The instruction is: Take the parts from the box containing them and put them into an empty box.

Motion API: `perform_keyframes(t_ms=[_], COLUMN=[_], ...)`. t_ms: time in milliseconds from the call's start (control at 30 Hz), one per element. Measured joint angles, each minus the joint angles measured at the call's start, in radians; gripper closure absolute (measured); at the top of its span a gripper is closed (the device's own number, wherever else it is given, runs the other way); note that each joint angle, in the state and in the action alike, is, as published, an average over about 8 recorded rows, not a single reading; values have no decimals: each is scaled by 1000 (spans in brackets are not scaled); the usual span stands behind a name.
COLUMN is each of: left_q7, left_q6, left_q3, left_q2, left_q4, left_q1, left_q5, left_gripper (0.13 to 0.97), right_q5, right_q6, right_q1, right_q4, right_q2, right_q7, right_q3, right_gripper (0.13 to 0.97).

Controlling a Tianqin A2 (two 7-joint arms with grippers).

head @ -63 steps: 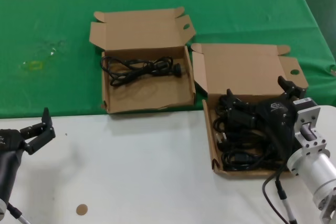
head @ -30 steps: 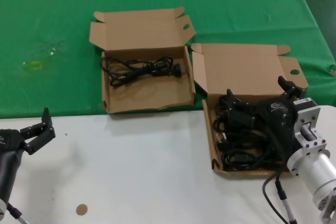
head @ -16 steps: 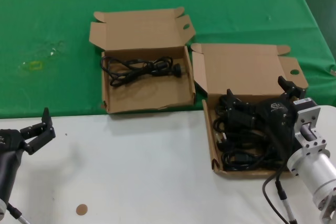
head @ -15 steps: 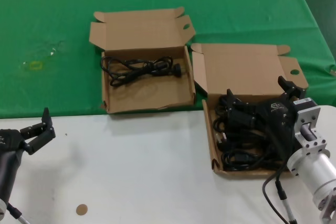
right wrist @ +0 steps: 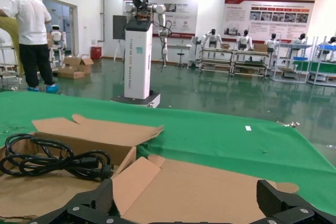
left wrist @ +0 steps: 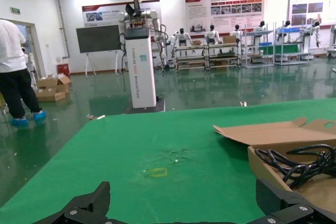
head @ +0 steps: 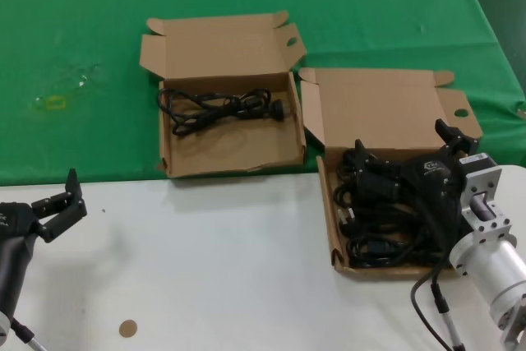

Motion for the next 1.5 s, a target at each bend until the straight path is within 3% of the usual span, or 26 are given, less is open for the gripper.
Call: perform_keyframes(t_ms=[1500], left_q7=[0], left_q6=[0], left_q3=[0], left_q2=[0], left_q4=[0], left_q1=[0], left_q5=[0], left_gripper=[132], right_q5=[0], right_q6=[0], right_q1=[0], right_q4=[0], right_q2=[0], right_q7=[0], right_q3=[0], right_gripper=[129])
